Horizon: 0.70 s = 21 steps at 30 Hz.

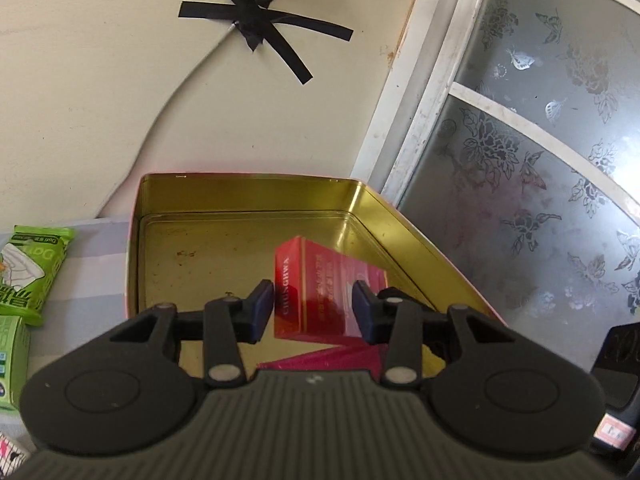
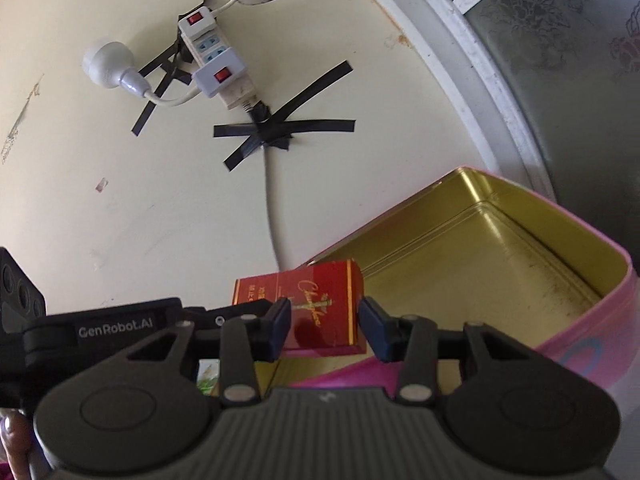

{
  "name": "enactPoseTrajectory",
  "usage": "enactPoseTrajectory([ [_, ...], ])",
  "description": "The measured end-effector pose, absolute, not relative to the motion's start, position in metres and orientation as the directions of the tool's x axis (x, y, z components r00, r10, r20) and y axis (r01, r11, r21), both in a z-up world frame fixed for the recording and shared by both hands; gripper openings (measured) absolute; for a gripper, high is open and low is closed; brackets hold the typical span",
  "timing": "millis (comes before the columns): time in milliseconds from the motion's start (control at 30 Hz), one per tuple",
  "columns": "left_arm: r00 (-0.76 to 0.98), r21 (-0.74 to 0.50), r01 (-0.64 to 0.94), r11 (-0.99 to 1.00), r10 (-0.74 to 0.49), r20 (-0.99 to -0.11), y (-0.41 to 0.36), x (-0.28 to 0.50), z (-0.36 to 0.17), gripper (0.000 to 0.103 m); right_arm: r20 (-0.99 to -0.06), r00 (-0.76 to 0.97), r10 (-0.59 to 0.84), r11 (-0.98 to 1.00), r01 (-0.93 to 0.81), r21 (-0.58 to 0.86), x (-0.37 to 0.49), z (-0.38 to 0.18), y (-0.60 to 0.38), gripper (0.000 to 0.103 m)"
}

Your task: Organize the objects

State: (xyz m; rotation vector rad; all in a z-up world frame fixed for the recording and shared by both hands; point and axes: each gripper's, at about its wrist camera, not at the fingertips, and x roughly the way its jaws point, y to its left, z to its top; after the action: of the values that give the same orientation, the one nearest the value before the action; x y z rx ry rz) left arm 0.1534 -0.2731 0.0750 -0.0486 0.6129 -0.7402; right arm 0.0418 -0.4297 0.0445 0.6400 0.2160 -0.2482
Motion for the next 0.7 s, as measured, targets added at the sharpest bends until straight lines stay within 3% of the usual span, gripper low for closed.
enactPoseTrajectory([
  [67, 0.599, -0.2, 0.607, 0.769, -0.608, -0.522, -0.286, 0.157, 0.07, 0.047, -0.27, 0.932, -0.243, 0.787, 0.352, 0.506, 0.045, 0.04, -0.43, 0.042],
  [167, 0.645, -0.137, 0.567, 0.812, -0.541, -0.539, -0.294, 0.162, 0.064, 0.052, -0.272, 0.904, -0.33, 0.808, 0.419, 0.413, 0.044, 0.039, -0.424, 0.056],
  [400, 0.724, -0.068, 0.489, 0.869, -0.448, -0.525, -0.259, 0.148, 0.07, 0.053, -0.191, 0.892, -0.41, 0.854, 0.449, 0.263, 0.036, 0.044, -0.399, 0.056],
  [600, 0.778, -0.013, 0.424, 0.906, -0.371, -0.507, -0.176, 0.101, 0.073, 0.055, -0.068, 0.923, -0.379, 0.907, 0.386, 0.169, 0.027, 0.052, -0.366, 0.056],
  [700, 0.796, 0.023, 0.363, 0.932, -0.296, -0.528, -0.124, 0.078, 0.061, 0.055, -0.057, 0.952, -0.3, 0.938, 0.306, 0.161, 0.027, 0.054, -0.349, 0.056],
])
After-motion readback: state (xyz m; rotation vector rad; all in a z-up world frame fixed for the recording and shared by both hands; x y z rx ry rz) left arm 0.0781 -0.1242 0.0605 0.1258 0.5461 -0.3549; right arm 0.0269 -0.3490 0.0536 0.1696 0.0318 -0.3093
